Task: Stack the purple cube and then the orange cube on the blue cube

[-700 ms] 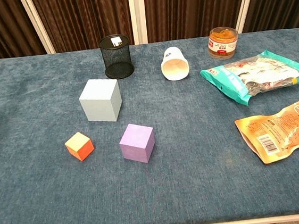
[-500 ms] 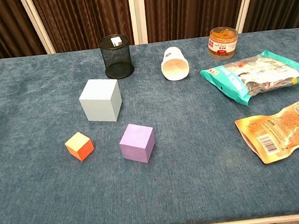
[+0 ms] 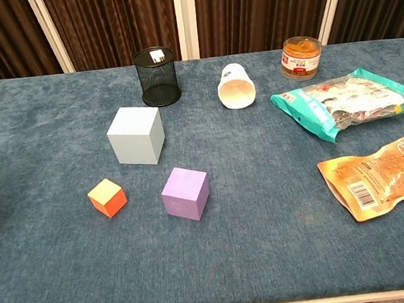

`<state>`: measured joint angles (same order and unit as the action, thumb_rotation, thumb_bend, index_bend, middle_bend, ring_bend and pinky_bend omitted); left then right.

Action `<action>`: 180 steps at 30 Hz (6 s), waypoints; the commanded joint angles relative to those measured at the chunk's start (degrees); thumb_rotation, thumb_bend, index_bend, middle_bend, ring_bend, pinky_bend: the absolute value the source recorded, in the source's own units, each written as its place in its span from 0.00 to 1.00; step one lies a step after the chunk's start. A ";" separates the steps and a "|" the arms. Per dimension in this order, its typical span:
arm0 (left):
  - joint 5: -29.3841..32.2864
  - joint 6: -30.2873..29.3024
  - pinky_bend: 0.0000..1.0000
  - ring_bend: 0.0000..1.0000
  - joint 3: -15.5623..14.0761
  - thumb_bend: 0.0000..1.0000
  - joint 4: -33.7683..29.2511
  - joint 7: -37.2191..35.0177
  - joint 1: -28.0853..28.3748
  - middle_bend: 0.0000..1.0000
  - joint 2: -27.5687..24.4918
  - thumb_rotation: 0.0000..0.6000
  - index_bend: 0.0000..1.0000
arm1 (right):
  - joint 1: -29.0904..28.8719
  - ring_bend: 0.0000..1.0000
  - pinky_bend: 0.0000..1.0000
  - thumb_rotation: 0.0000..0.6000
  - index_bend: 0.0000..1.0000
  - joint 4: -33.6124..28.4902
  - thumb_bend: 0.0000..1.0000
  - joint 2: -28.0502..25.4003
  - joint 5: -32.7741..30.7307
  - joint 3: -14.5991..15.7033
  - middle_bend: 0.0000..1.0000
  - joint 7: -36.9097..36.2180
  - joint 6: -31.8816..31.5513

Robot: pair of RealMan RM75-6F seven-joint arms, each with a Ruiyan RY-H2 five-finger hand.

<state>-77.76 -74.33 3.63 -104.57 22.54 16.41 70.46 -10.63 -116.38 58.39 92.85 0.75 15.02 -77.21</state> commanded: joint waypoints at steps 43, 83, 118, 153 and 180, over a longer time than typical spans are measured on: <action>-4.29 22.91 0.38 0.30 0.62 0.16 7.62 2.49 22.04 0.39 16.39 1.00 0.34 | -0.30 0.00 0.00 1.00 0.00 0.90 0.29 -2.13 -0.97 -1.10 0.07 -5.40 0.39; 7.98 26.39 0.38 0.30 1.20 0.16 14.27 12.86 29.69 0.39 24.89 1.00 0.37 | -0.96 0.00 0.00 1.00 0.00 0.96 0.29 -3.12 -1.98 -1.80 0.08 -7.63 1.16; 11.40 23.59 0.38 0.30 0.47 0.28 13.67 14.14 32.53 0.40 24.82 1.00 0.49 | -1.29 0.00 0.00 1.00 0.00 1.25 0.29 -3.22 -2.50 -1.92 0.08 -8.36 1.68; 25.95 29.50 0.37 0.30 5.03 0.29 4.08 16.35 41.22 0.41 1.67 1.00 0.50 | -1.92 0.00 0.00 1.00 0.00 1.44 0.29 -1.45 -3.45 -1.65 0.08 -5.05 3.11; 23.45 33.42 0.37 0.30 2.84 0.29 15.19 6.47 44.60 0.41 6.77 1.00 0.51 | -2.15 0.00 0.00 1.00 0.00 1.51 0.29 -0.98 -4.47 -1.79 0.08 -4.02 3.33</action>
<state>-54.65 -41.14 6.53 -89.84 29.34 60.88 77.00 -12.78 -114.87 57.42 88.38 -1.04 11.00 -73.88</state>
